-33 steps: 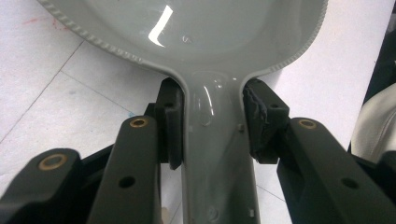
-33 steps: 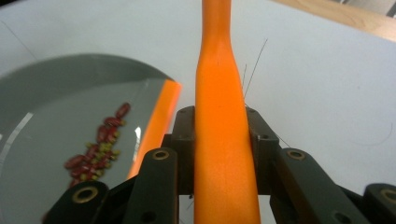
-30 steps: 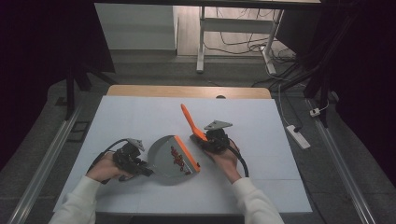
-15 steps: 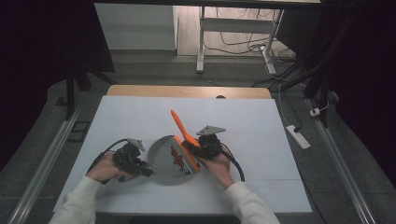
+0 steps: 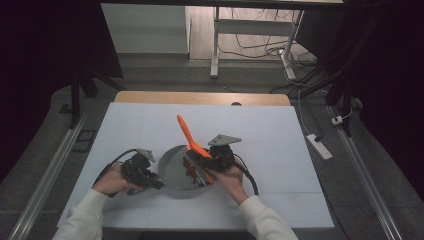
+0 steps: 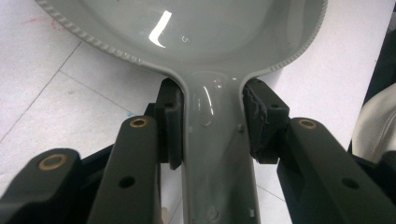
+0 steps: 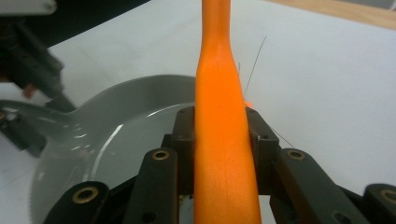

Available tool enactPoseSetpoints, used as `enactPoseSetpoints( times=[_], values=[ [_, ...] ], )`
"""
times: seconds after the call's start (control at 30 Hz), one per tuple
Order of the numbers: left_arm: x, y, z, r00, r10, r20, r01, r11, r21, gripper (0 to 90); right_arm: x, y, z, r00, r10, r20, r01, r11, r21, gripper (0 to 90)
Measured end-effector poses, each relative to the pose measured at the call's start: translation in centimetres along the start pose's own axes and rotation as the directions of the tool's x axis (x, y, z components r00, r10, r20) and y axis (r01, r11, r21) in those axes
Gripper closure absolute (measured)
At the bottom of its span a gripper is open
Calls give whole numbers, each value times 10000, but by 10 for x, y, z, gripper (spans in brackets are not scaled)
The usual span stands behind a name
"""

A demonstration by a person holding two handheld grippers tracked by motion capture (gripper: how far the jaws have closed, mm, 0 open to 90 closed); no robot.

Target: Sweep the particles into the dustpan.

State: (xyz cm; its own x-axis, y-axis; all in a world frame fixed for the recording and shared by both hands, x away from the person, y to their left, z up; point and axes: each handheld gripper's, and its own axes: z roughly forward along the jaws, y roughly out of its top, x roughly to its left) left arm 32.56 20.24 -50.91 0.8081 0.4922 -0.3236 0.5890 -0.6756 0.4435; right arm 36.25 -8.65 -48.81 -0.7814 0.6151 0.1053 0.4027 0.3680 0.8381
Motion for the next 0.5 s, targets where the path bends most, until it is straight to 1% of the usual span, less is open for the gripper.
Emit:
enactPoseSetpoints(
  times=[0.07, 0.17, 0.23, 0.3, 0.33, 0.37, 0.4, 0.43, 0.5],
  values=[
    [0, 0, 0, 10000, 2, -15, -2, 10000, 11, 614, -6, 1, -4, 9997, 85, 250, -83, 9999, -69, 701],
    [0, 0, 0, 10000, 9, -16, -9, 10000, 15, 614, -16, 1, -9, 9970, 3, 774, 5, 10000, -97, 701],
    [0, 0, 1, 10000, -19, -1, 19, 10000, 32, 614, -24, 1, -11, 9927, -112, 1200, 125, 9999, -101, 701],
    [0, 0, 1, 10000, -27, -13, 27, 10000, 55, 614, -33, 0, -13, 9859, -168, 1664, 171, 9999, -8, 701],
    [0, 0, 1, 10000, -27, -13, 27, 10000, 55, 614, -33, 0, -13, 9859, -168, 1664, 171, 9999, -8, 701],
    [0, 0, 1, 10000, -30, -17, 30, 10000, 56, 614, -40, -2, -15, 9792, -139, 2022, 121, 9999, 99, 701],
    [0, 0, 1, 10000, -28, -19, 28, 10000, 57, 614, -40, -2, -15, 9792, -139, 2022, 121, 9999, 99, 701],
    [0, 0, 1, 10000, -26, -14, 26, 10000, 53, 614, -46, -4, -15, 9775, -1, 2110, -42, 9998, 200, 701],
    [0, 0, 1, 10000, -31, -3, 31, 10000, 35, 614, -50, -7, -14, 9781, 68, 2078, -139, 9994, 331, 701]
  ],
)
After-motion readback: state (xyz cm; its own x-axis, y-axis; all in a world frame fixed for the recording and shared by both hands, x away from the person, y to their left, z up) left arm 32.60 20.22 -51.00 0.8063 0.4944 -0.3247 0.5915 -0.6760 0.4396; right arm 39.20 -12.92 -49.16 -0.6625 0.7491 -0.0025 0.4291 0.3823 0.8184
